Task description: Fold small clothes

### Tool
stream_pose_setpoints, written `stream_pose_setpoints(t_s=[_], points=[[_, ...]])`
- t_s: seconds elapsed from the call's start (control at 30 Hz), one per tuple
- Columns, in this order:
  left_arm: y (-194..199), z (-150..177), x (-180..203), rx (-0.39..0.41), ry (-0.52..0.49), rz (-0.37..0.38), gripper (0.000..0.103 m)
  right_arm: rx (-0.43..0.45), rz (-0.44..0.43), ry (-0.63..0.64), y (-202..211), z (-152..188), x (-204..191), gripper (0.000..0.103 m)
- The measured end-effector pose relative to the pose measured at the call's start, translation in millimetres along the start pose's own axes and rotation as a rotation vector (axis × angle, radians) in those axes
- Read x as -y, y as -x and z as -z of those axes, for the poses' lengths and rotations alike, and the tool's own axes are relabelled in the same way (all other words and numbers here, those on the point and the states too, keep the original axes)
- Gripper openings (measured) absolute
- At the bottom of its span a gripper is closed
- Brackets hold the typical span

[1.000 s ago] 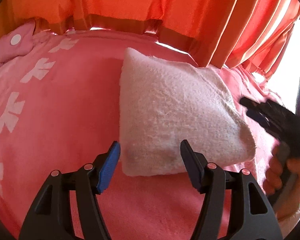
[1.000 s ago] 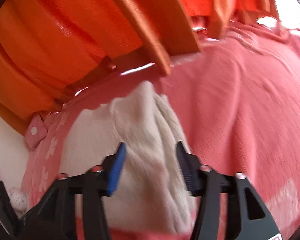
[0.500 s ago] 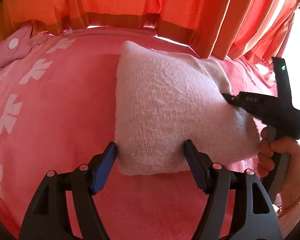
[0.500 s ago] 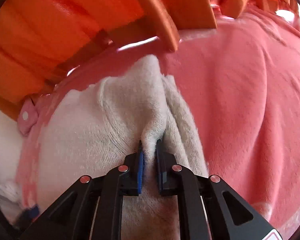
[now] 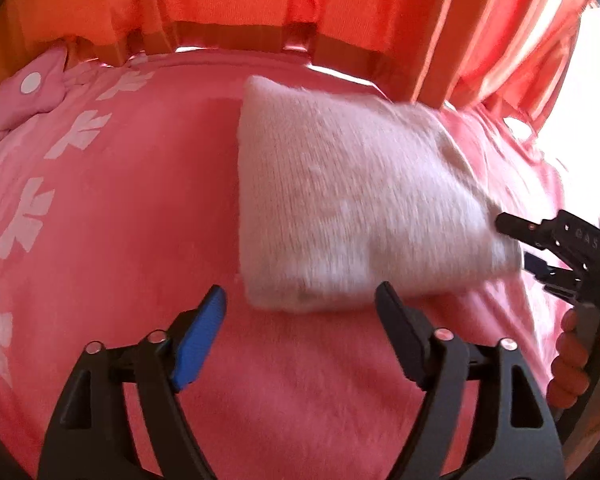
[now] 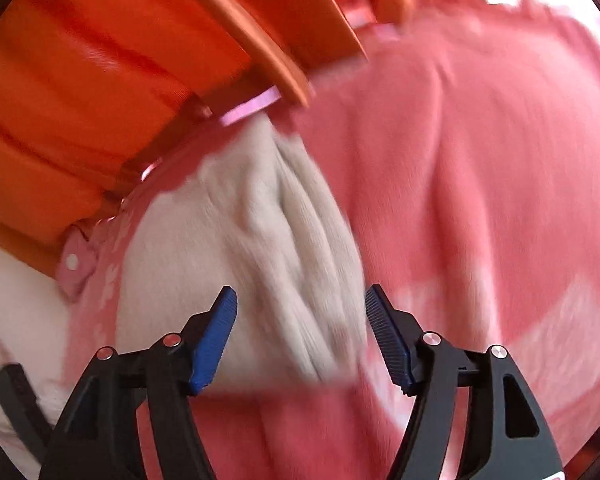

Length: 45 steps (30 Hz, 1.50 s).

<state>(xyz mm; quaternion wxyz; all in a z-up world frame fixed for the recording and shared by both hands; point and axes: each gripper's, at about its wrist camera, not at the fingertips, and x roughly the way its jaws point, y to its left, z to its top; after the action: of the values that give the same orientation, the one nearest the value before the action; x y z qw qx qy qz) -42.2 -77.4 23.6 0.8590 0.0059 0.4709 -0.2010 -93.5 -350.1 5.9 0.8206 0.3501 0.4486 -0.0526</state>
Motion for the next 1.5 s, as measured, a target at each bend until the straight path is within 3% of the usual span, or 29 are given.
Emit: stream_pose_setpoints(t_s=[0.07,0.13,0.17,0.2,0.27,0.4,0.53,0.6,0.7,0.87,1.0,1.13,1.23,1.33,1.4,1.47,1.5], points=[[-0.5,11.6,1.2,-0.020,-0.040,-0.019,0.076,-0.041,-0.022,-0.008,-6.2,4.9,1.5,0.065],[1.3,21.2,-1.4,-0.025,-0.057,-0.027,0.076,-0.027,0.002,0.052,-8.4,6.1,-10.5,0.063],[2.7,24.4,-4.7,-0.024,-0.057,-0.026,0.076,-0.014,0.023,0.073,-8.3,7.2,-15.5,0.054],[4.1,26.1,-8.7,-0.025,-0.053,-0.026,0.076,-0.008,0.036,0.092,-9.3,6.7,-21.2,0.037],[7.7,27.2,-17.8,-0.021,-0.036,-0.025,0.077,-0.004,0.011,0.102,-11.9,2.6,-33.8,0.015],[18.4,33.9,-38.3,-0.012,0.023,0.005,0.077,0.062,-0.039,0.223,1.8,-1.5,-95.1,0.014],[29.7,54.3,-51.6,-0.011,0.061,0.032,0.077,0.057,-0.087,0.505,-0.9,16.4,-215.0,0.014],[36.3,66.6,-55.8,-0.014,0.092,0.050,0.077,-0.013,-0.119,0.666,-25.7,43.9,-277.9,0.013],[47.8,84.9,-61.8,-0.024,0.135,0.089,0.077,-0.148,-0.133,0.819,-75.8,85.5,-333.9,0.013],[68.2,108.5,-76.4,-0.029,0.163,0.107,0.077,-0.313,-0.131,0.907,-133.2,130.7,-369.8,0.012],[75.1,109.7,-88.7,-0.020,0.192,0.093,0.077,-0.283,-0.178,0.883,-121.2,127.3,-379.5,0.011],[85.4,97.4,-90.0,0.023,0.198,0.091,0.077,-0.151,-0.305,0.695,-58.2,73.6,-349.3,0.011],[97.8,80.3,-84.2,0.074,0.176,0.111,0.077,0.020,-0.348,0.432,17.6,16.8,-250.4,0.011],[102.6,55.8,-72.7,0.123,0.136,0.142,0.080,0.095,-0.205,0.249,46.6,0.0,-144.8,0.011],[97.6,39.6,-64.7,0.145,0.110,0.171,0.082,0.025,-0.062,0.118,29.3,1.0,-66.7,0.011],[86.3,23.2,-50.4,0.139,0.090,0.196,0.082,-0.063,0.031,0.093,1.0,9.3,-27.6,0.013],[77.7,14.3,-38.0,0.137,0.077,0.223,0.082,-0.104,0.024,0.070,-11.0,14.1,-13.5,0.015]])
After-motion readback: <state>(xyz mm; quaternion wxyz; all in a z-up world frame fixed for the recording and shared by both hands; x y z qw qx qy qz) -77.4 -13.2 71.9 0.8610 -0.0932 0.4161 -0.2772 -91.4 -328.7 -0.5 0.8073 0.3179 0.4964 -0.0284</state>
